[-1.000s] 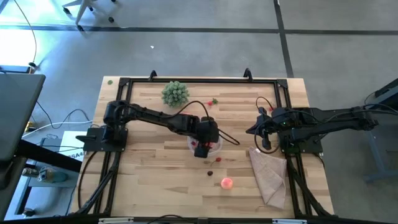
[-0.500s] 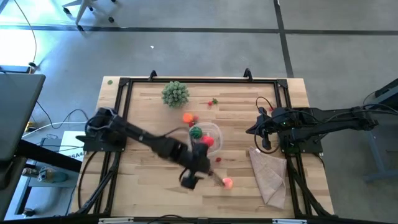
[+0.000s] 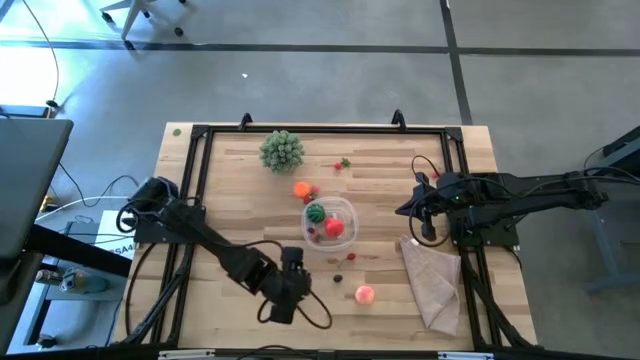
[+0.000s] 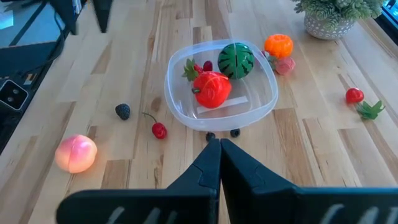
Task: Pick and placing Produce into tupperware
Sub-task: Put the blackberry into the transparent container
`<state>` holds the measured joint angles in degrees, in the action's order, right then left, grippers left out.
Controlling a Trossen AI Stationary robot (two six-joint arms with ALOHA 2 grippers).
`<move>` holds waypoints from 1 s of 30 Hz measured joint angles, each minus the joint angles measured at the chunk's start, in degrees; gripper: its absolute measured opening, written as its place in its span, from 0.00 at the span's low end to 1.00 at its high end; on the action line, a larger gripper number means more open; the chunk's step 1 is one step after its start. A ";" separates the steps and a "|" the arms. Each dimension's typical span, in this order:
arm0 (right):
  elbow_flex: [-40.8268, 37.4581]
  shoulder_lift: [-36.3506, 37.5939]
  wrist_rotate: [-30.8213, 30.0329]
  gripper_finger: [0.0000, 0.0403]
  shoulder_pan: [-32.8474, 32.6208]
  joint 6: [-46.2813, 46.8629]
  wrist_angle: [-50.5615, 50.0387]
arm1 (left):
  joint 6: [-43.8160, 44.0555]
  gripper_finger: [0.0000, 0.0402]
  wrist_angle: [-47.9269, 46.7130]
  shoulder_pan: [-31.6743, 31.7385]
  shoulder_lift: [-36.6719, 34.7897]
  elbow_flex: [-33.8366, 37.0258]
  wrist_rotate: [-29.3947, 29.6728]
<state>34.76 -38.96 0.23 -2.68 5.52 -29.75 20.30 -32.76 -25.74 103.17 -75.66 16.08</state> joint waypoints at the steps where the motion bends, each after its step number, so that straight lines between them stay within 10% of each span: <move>1: 0.00 -0.02 0.00 0.00 0.00 -0.01 -0.07 | 0.75 0.59 1.67 0.06 -0.68 2.10 0.21; 15: 0.00 -0.09 0.02 0.00 0.00 0.00 0.17 | 1.02 0.52 49.23 0.61 -13.90 37.00 8.00; 30: -0.02 -1.02 0.00 0.00 0.00 0.00 0.12 | -2.50 0.52 61.65 2.97 -0.41 33.73 6.34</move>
<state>34.74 -39.98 0.23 -2.68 5.52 -29.62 17.80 28.89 -22.77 102.76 -41.94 22.42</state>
